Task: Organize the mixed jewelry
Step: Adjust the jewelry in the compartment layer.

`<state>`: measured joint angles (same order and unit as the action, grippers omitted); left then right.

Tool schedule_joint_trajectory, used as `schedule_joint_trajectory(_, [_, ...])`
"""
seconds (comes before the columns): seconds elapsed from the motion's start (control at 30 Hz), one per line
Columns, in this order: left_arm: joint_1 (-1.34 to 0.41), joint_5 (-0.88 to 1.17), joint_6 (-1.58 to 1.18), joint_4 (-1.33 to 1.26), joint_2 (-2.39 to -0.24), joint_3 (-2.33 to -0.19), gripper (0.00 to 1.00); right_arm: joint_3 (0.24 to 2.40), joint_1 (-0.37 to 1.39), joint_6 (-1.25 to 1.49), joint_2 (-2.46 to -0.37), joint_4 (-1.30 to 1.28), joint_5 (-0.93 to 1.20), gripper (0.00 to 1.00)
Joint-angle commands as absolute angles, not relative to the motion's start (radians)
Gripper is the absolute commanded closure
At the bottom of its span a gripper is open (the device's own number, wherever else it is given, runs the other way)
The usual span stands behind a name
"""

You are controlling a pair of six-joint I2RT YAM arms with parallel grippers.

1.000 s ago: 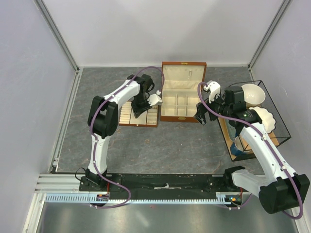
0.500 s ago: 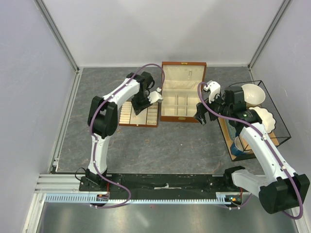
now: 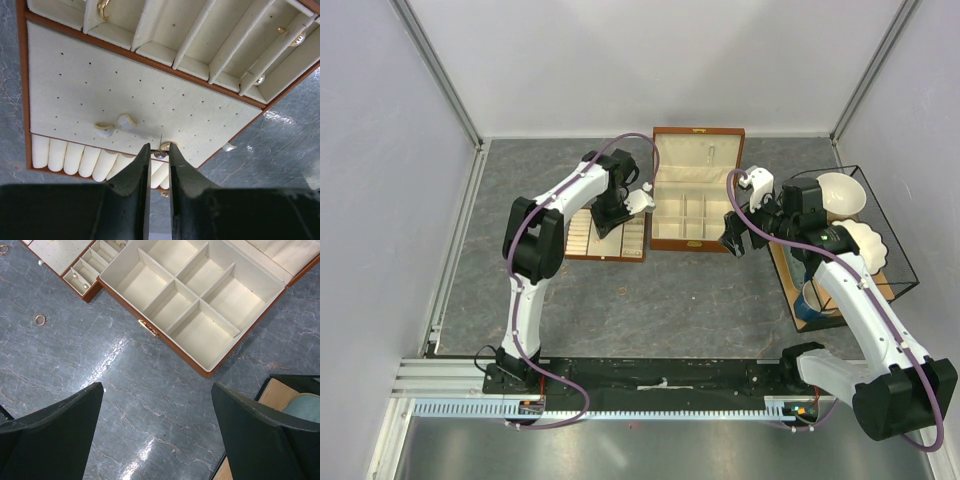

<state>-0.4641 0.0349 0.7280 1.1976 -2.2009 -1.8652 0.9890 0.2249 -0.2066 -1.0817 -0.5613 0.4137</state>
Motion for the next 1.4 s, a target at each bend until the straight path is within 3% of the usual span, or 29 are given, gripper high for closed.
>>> schedule_joint_trajectory(0.0, [-0.460,0.046,0.750,1.189,-2.217,-1.898,0.88,1.011,0.222,-0.213,-1.077,-0.537,0.434,0.02])
schedule_joint_trajectory(1.37, [-0.463,0.032,0.756,1.187,-2.238,-1.917,0.88,1.005,0.222,-0.213,-1.068,-0.535,0.426,0.02])
